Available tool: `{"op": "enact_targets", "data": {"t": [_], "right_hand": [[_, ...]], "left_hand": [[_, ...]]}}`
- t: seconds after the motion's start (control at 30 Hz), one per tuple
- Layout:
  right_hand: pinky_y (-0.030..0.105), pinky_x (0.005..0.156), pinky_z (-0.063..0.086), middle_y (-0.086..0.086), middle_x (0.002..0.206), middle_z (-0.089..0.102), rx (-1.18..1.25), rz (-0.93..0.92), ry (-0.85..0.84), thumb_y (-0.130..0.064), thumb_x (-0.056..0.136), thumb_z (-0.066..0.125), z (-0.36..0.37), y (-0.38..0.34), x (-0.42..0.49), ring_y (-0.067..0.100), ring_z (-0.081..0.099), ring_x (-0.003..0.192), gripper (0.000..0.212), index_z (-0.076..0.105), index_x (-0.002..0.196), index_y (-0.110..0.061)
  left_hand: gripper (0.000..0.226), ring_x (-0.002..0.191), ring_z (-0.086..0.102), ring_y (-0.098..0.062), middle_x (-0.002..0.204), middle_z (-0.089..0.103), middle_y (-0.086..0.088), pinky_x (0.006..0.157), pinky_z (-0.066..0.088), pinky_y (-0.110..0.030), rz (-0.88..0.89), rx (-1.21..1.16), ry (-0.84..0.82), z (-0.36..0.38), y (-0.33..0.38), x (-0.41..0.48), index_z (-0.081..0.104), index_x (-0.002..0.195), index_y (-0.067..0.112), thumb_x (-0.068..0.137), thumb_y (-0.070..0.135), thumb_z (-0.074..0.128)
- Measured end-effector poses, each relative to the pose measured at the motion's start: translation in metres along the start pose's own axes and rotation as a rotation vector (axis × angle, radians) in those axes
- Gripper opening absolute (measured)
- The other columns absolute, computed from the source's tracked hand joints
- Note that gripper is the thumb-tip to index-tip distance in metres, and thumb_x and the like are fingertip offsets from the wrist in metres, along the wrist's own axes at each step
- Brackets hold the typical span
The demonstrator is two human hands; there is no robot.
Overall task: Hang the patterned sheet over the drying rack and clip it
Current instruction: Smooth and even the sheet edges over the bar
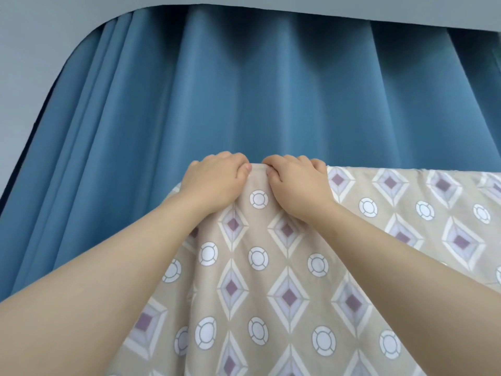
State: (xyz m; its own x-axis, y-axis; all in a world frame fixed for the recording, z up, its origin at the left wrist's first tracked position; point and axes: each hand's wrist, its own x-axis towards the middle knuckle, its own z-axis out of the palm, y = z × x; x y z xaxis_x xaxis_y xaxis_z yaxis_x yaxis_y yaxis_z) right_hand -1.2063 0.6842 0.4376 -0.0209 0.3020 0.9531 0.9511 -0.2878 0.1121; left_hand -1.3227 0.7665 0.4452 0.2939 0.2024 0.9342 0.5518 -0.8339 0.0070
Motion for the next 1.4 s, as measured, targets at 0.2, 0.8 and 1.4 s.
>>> {"op": "enact_targets", "data": {"t": [0.2, 0.8, 1.4], "right_hand": [[0.034, 0.097, 0.022, 0.001, 0.11, 0.058, -0.049, 0.078, 0.041, -0.036, 0.1, 0.025, -0.004, 0.031, -0.007, 0.023, 0.046, 0.108, 0.036, 0.054, 0.116, -0.023], [0.029, 0.087, 0.025, -0.004, 0.111, 0.063, 0.343, 0.078, 0.136, -0.032, 0.081, 0.043, 0.083, 0.007, -0.165, 0.013, 0.04, 0.106, 0.035, 0.065, 0.107, -0.025], [0.026, 0.09, 0.04, -0.015, 0.099, 0.057, 0.875, 0.228, -0.391, -0.034, 0.088, 0.045, 0.099, -0.076, -0.308, 0.003, 0.051, 0.095, 0.033, 0.059, 0.116, -0.026]], "left_hand": [[0.044, 0.112, 0.045, -0.027, 0.117, 0.053, -0.004, 0.089, 0.029, -0.039, -0.102, 0.186, 0.134, 0.022, 0.009, 0.001, 0.053, 0.11, 0.017, 0.097, 0.047, 0.022], [0.03, 0.117, 0.048, -0.029, 0.129, 0.05, -0.008, 0.092, 0.036, -0.041, 0.09, -0.032, 0.261, 0.094, -0.011, -0.159, 0.057, 0.107, 0.019, 0.08, 0.031, 0.05], [0.022, 0.115, 0.042, -0.014, 0.128, 0.042, 0.0, 0.099, 0.034, -0.032, -0.217, -0.124, 0.171, 0.07, -0.031, -0.328, 0.053, 0.102, 0.025, 0.08, 0.024, 0.056]]}}
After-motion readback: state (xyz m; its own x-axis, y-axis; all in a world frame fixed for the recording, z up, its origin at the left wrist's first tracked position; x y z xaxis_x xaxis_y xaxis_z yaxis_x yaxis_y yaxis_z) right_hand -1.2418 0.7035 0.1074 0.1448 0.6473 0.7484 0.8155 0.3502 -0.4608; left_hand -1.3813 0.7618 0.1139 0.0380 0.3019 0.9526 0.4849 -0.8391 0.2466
